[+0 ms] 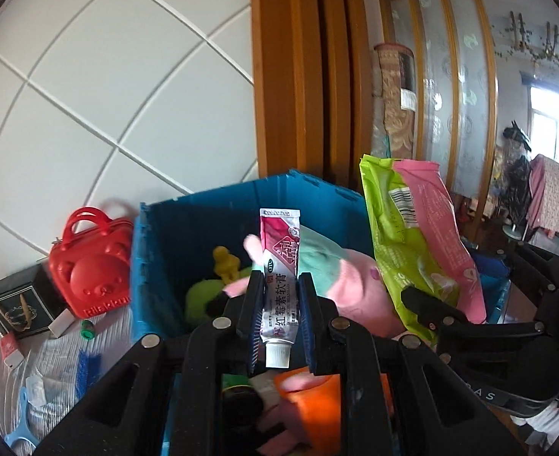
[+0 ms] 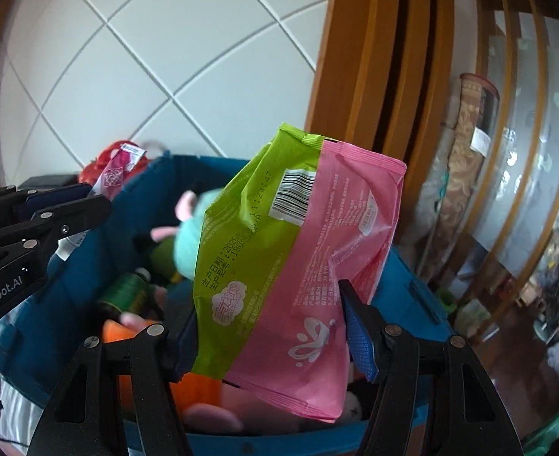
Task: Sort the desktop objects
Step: 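Carry the wipes pack and toothpaste tube into the blue bin and release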
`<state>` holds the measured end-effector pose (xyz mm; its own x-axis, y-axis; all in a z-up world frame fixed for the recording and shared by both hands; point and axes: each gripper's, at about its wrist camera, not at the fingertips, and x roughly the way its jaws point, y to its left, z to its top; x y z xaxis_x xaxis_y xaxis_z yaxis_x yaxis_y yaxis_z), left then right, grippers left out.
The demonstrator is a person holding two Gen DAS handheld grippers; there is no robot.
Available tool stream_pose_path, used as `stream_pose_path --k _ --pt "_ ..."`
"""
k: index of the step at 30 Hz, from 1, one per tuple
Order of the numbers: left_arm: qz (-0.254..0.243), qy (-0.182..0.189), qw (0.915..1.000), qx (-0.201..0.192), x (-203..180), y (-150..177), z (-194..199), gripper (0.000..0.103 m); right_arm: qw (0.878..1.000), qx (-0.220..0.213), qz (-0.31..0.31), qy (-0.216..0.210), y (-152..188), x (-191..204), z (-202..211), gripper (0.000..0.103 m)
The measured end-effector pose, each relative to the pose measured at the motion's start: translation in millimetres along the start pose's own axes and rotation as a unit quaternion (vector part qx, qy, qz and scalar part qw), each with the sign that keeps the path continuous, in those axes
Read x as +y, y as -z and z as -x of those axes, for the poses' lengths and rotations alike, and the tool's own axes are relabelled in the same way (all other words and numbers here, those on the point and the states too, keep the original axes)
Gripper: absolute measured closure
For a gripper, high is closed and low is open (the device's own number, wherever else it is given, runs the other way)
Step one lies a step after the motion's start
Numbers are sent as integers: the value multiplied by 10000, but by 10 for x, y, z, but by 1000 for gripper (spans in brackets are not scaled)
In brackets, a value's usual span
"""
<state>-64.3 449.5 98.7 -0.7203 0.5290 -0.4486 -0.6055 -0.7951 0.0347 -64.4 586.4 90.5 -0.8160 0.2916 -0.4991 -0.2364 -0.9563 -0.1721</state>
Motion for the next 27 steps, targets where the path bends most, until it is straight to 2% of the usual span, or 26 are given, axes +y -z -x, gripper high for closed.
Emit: stream_pose_path --k 4,10,18,19,20,21,22,23,27 --pt "-29 -135 9997 223 -172 -43 -216 85 9999 120 6 -43 26 -199 -222 38" --pt "-70 -429 9986 299 -250 -56 -268 85 9994 248 94 -235 109 -221 -399 36" --pt "-32 -629 9970 444 -232 -33 -300 85 9985 344 67 -419 159 -288 -512 32" --pt "-24 -658 9969 423 -226 -32 -290 85 9985 337 59 -426 160 -292 -509 30" --pt "-20 -683 9968 405 -226 -28 -280 85 9985 327 41 -433 159 -303 -501 24" --pt "-24 -726 9965 424 -228 -21 -280 80 9986 304 8 -442 161 -320 -484 19" --pt "-24 -740 9963 442 -220 -20 -284 75 9987 288 -12 -431 164 -333 -473 9" --pt "-23 -739 9963 436 -219 -17 -274 72 9987 254 -42 -430 172 -353 -443 6" --pt "26 -661 9974 271 -198 -8 -159 44 9988 145 -174 -424 201 -412 -303 1"
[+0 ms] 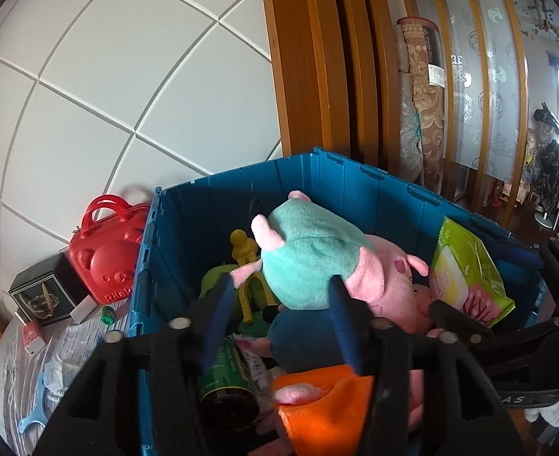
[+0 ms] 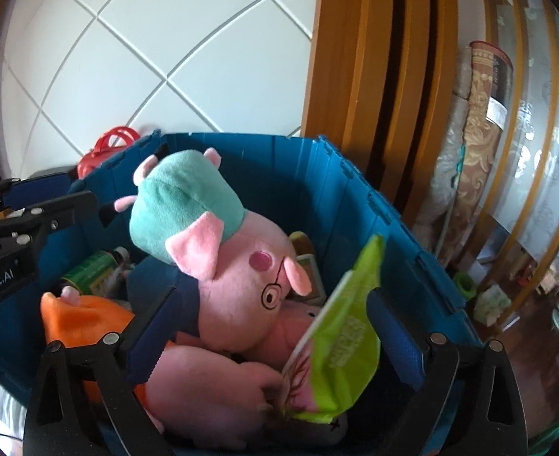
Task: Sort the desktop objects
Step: 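Carry the wipes pack and toothpaste tube into the blue bin and release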
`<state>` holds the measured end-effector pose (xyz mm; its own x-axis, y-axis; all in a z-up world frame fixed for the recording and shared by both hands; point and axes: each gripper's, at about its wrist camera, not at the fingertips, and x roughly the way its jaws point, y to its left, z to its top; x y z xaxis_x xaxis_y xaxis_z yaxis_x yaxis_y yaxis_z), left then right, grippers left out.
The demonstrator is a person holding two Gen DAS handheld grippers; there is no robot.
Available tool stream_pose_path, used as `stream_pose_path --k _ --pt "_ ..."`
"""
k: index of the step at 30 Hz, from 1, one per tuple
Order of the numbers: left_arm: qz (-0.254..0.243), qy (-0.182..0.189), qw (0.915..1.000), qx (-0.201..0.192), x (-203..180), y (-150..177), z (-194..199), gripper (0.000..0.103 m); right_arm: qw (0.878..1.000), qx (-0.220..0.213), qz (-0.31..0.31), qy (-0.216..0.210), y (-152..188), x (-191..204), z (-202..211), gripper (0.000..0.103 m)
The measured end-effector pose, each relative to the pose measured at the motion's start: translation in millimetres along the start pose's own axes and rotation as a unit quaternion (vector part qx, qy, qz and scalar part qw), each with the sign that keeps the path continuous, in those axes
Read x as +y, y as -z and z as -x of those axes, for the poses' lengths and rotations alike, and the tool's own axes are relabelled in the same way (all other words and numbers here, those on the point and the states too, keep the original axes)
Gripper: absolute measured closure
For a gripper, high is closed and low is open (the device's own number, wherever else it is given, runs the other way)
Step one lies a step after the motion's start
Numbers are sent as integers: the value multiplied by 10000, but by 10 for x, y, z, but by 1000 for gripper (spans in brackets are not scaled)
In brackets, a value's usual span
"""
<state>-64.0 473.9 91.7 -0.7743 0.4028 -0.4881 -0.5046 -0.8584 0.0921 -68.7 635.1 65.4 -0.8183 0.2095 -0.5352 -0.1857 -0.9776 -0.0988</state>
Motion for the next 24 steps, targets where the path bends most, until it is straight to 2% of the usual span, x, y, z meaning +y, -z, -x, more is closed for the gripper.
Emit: stream_pose_path --k 1,8,11,16,24 --pt "21 22 10000 -25 14 8 33 41 10000 -36 -41 29 11 -16 54 0" --pt "182 176 9995 -178 165 85 263 41 9991 -360 -203 1 -19 -34 419 0" --pt "318 132 9990 -289 309 130 402 41 9985 -503 -206 -75 -59 46 539 0" --pt "565 -92 9973 -460 635 232 634 41 9966 -722 -150 -367 -155 344 699 0" --pt "1118 -600 9906 -512 1545 558 944 41 9905 -1027 -2 -916 -350 1154 873 0"
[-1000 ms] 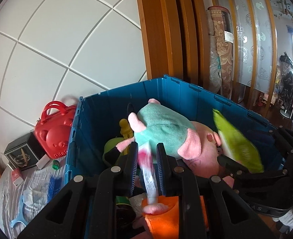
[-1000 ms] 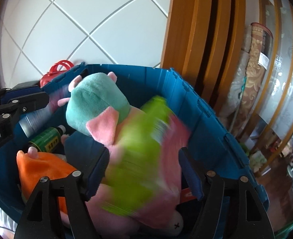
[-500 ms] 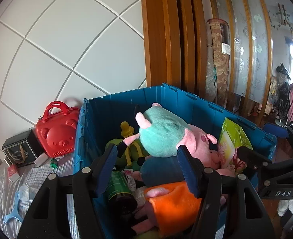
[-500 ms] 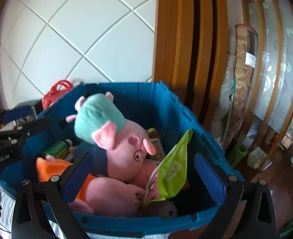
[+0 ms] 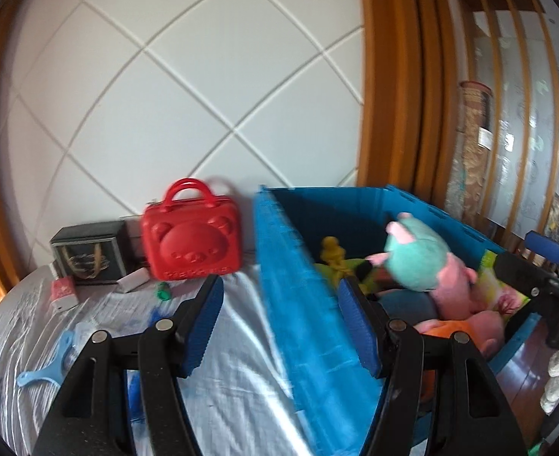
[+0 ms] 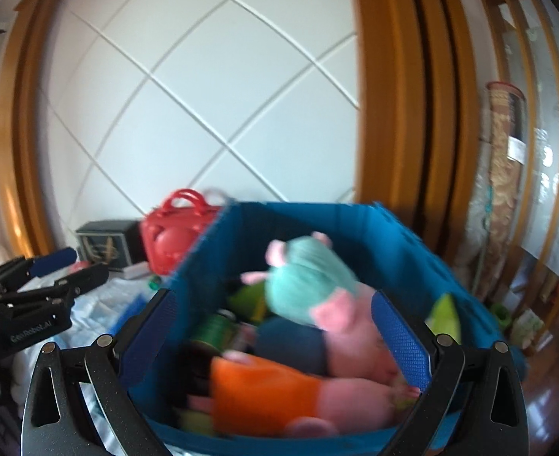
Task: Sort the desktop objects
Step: 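Carry the wipes pack and toothpaste tube into the blue bin and release, then grasp the pink tissue pack with left tool while right tool grasps green jar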
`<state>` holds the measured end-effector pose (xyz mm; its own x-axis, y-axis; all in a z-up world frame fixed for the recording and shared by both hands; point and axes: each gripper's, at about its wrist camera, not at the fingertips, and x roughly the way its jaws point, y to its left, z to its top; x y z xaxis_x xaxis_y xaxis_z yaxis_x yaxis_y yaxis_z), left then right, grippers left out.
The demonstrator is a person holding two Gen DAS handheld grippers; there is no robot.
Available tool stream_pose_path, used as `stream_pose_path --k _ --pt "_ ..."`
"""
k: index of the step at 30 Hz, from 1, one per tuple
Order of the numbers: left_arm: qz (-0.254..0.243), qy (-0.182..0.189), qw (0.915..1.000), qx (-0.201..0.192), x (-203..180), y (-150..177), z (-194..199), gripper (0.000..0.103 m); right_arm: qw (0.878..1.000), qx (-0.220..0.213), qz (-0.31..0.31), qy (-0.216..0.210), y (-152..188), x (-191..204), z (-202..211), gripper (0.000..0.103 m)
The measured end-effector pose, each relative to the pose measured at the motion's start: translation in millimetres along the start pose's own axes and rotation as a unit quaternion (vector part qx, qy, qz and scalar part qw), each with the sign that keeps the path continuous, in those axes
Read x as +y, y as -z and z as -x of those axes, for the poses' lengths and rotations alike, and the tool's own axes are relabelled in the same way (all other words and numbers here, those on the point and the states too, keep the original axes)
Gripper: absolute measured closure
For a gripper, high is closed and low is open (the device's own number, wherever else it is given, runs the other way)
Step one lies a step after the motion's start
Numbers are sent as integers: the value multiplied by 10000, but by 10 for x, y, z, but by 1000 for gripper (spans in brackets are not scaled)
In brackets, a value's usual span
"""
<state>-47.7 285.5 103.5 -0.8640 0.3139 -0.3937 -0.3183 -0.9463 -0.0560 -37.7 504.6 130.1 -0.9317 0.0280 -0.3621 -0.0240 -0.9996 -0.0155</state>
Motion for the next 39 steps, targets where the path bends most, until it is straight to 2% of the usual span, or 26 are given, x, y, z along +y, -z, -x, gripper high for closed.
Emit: stream_pose_path --k 6,12,17,21,25,26,29,31,35,36,37,39 --pt "322 -545 9979 142 1037 110 86 41 9990 16 111 -432 -118 776 -137 0" --pt "500 -900 9923 695 2222 229 -18 41 9959 83 153 -889 -248 1539 -370 0" --pt "670 -1310 9818 1205 3285 288 -236 41 9938 368 213 -1023 -290 2065 -737 0" --pt "758 -1867 9679 1504 4080 260 -511 41 9911 671 155 -1137 -296 2423 -1263 0" --pt "993 -2199 9519 1890 4835 182 -965 41 9856 1180 -224 -1194 -240 2615 -2092 0" --pt "1054 -2209 9503 1924 4947 179 -1059 41 9852 1248 -242 -1146 -215 2640 -2236 0" --pt "1333 -2160 9455 2040 5288 142 -1448 41 9801 1708 -413 -924 -79 2707 -2931 0" --pt "1542 -1957 9422 2238 5482 166 -1812 41 9718 2115 -616 -846 69 2725 -3447 0" --pt "1675 -1963 9285 2669 5691 282 -2534 41 9629 2533 -610 -708 290 2810 -4122 0" --pt "1690 -1973 9263 2729 5744 320 -2716 34 9609 2620 -560 -704 350 2834 -4287 0" --pt "1747 -1997 9224 2807 5806 375 -2955 23 9592 2685 -523 -711 400 2854 -4402 0" --pt "1865 -2015 9158 2930 5916 453 -3268 12 9561 2816 -440 -687 493 2866 -4647 0"
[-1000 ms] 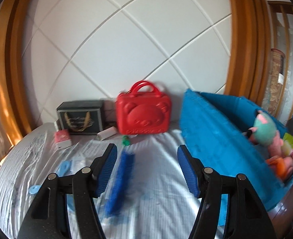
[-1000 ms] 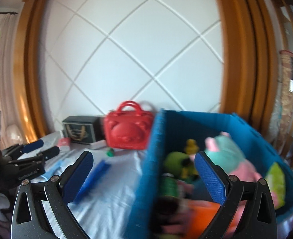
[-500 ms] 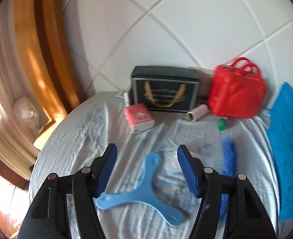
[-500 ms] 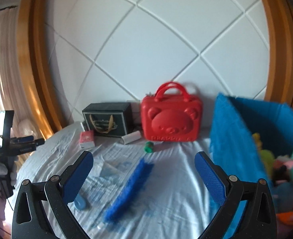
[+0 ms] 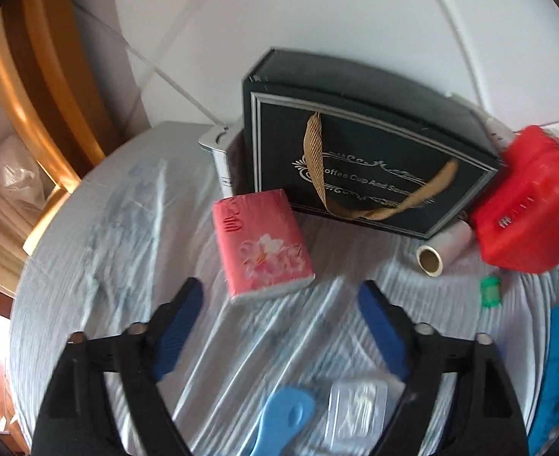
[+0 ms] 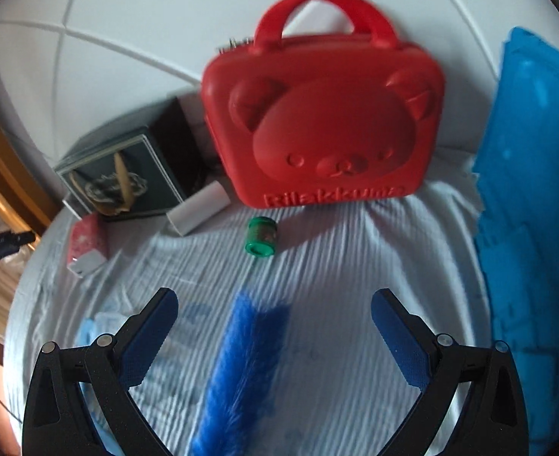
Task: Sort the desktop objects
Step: 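Grasp the pink tissue pack with left tool while right tool grasps green jar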
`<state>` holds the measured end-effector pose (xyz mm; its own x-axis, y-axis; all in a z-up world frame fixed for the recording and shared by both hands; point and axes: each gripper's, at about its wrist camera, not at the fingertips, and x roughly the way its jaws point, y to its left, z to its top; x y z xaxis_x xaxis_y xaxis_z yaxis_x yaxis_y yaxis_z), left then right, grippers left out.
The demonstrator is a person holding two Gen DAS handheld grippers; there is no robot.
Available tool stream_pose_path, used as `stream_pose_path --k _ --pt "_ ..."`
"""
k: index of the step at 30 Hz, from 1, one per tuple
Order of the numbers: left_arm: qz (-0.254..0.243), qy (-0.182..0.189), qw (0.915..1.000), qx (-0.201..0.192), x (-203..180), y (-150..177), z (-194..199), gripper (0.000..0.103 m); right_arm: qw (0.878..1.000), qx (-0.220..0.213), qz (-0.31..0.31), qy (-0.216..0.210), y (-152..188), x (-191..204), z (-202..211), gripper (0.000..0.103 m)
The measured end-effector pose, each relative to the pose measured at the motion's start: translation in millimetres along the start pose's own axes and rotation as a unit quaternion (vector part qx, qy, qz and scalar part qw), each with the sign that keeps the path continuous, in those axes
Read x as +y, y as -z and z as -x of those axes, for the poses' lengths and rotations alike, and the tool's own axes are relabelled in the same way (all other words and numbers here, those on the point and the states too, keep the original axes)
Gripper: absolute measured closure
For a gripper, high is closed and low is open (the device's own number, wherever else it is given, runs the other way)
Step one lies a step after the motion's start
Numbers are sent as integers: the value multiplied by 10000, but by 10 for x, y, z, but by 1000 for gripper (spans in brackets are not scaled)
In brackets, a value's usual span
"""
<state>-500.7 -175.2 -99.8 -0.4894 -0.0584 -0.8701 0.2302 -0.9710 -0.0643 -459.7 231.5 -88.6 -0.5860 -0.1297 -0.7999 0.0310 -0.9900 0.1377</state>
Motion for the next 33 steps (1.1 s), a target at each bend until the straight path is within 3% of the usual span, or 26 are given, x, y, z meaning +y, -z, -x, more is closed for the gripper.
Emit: stream_pose_path --k 3,7,13,16,19,22,23,26,28,29,30,31,32,33 --pt "204 -141 9994 227 -53 -171 -486 11 9999 156 52 30 -82 -50 -337 0" --pt "2 -739 9966 355 -130 -255 -993 11 9995 295 61 120 -185 -125 -732 0" --pt "83 -1286 9905 475 -37 -194 -1388 10 9984 523 94 199 -286 -126 -1176 0" --pt "38 -1269 9905 518 -11 -117 -1449 8 9969 519 116 575 -343 -88 -1355 0" --pt "492 -943 9889 1035 136 -29 -1590 6 9968 701 104 358 -377 -40 -1501 0" --pt "864 -631 9878 1135 301 5 -1609 5 9957 790 317 368 -415 80 -1580 0" --pt "747 -636 9884 1161 291 4 -1612 5 9952 814 429 346 -427 137 -1603 2" --pt "498 -537 9895 1250 287 8 -1615 5 9937 922 587 264 -453 261 -1677 17" --pt "399 -443 9897 1298 296 18 -1618 4 9933 999 541 214 -465 290 -1740 20" --pt "359 -431 9900 1295 293 24 -1610 6 9930 1054 498 181 -466 296 -1782 28" --pt "356 -434 9909 1226 288 43 -1571 14 9925 1123 454 153 -460 299 -1833 36" --pt "304 -531 9912 1174 267 71 -1524 16 9918 1185 443 169 -452 302 -1870 56" --pt "213 -643 9913 1128 242 106 -1477 16 9912 1228 455 192 -442 305 -1893 63" --pt "130 -683 9919 1066 221 138 -1428 17 9913 1229 453 116 -429 306 -1879 63"
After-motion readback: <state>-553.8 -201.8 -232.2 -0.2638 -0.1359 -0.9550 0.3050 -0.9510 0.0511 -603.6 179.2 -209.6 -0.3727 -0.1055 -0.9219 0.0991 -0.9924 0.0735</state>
